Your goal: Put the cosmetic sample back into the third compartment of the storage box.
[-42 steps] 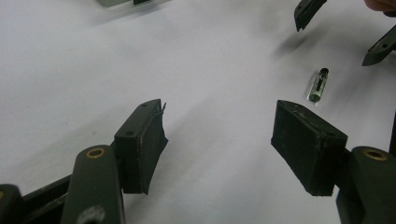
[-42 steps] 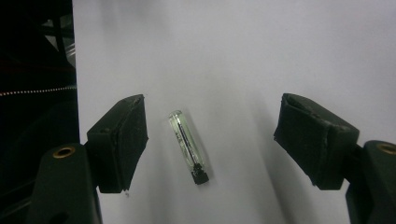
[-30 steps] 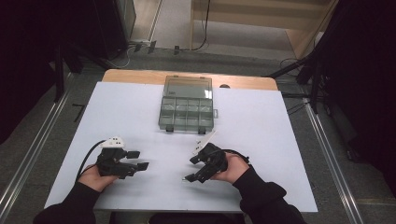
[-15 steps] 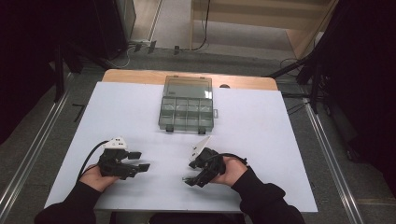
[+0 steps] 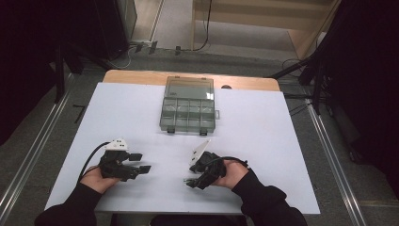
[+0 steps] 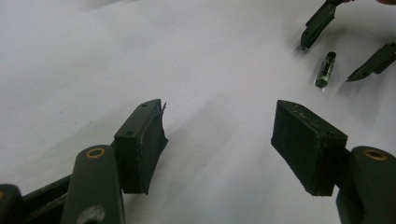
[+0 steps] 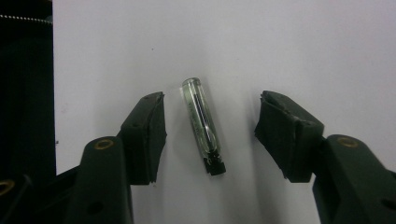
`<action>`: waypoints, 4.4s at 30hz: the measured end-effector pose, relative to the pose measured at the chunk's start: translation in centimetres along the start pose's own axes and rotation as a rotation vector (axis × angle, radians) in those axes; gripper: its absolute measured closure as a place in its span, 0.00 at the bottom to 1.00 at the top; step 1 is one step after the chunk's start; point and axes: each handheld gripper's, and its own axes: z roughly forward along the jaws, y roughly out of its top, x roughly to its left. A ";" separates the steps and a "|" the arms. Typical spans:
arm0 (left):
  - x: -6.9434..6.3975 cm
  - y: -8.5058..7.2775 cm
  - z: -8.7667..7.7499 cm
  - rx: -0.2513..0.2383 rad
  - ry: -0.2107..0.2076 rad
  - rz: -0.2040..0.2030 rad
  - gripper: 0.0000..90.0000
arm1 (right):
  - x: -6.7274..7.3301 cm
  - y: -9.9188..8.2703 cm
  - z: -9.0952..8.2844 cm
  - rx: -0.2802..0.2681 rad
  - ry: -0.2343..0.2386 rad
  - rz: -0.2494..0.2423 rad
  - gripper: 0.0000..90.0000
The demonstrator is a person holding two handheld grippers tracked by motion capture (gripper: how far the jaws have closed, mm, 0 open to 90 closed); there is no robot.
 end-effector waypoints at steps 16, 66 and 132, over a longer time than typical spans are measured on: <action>0.1 0.0 -0.1 -0.001 0.002 -0.001 0.38 | 0.9 0.1 0.1 0.006 -0.071 -0.035 0.72; 0.0 1.6 1.5 0.001 -0.056 0.062 0.38 | -1.6 -1.6 -2.9 -0.104 -0.065 0.261 0.91; 0.2 1.4 1.5 -0.006 -0.045 0.064 0.38 | -7.5 1.6 -8.1 -0.158 -0.152 0.513 0.91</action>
